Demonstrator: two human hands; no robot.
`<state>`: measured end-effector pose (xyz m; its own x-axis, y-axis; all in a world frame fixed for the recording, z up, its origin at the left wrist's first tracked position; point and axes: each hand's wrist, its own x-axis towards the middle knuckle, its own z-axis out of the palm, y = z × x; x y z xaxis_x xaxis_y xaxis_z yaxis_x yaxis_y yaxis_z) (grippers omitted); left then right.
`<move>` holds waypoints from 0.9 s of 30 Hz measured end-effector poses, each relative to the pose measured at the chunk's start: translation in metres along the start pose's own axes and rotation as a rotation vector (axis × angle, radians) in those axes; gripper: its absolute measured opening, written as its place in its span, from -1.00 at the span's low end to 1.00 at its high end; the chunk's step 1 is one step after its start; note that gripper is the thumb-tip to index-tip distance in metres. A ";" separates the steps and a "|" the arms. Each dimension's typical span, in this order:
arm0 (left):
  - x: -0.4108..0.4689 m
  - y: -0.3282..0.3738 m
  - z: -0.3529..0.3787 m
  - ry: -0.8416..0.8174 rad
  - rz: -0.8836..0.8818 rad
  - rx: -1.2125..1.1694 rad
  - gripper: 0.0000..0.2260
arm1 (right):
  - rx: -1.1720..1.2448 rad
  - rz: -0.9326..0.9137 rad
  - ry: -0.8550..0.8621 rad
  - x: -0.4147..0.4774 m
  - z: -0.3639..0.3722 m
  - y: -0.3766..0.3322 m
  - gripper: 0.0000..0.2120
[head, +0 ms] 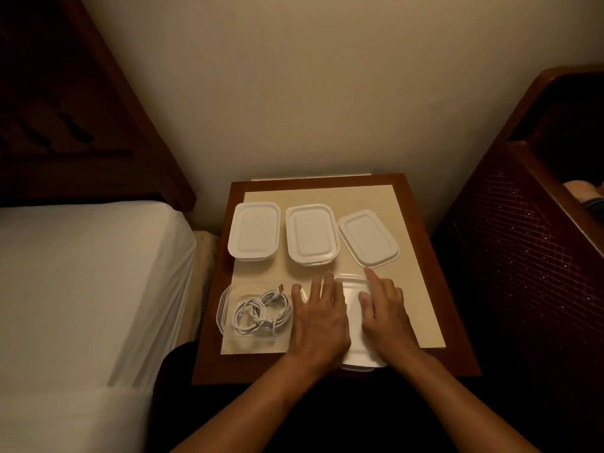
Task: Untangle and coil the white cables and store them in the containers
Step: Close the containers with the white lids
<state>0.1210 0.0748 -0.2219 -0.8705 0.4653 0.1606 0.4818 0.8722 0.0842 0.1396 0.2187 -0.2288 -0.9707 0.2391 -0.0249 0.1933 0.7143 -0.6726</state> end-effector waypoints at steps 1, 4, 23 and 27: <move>-0.002 -0.001 0.002 -0.011 -0.023 -0.021 -0.50 | 0.007 0.014 -0.006 0.000 0.000 0.000 -0.53; 0.000 -0.002 0.003 -0.049 -0.031 -0.070 -0.41 | 0.020 0.004 0.001 -0.001 0.001 0.001 -0.59; 0.021 -0.028 -0.045 0.221 -0.138 -0.103 -0.76 | 0.008 0.077 0.270 0.072 -0.018 -0.009 -0.70; 0.014 -0.080 -0.066 0.124 -0.442 -0.101 -0.75 | -0.208 0.291 0.078 0.112 -0.009 -0.002 -0.33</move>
<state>0.0766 0.0012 -0.1612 -0.9788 0.0262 0.2032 0.0807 0.9608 0.2652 0.0321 0.2498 -0.2232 -0.8583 0.4959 -0.1317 0.4928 0.7253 -0.4807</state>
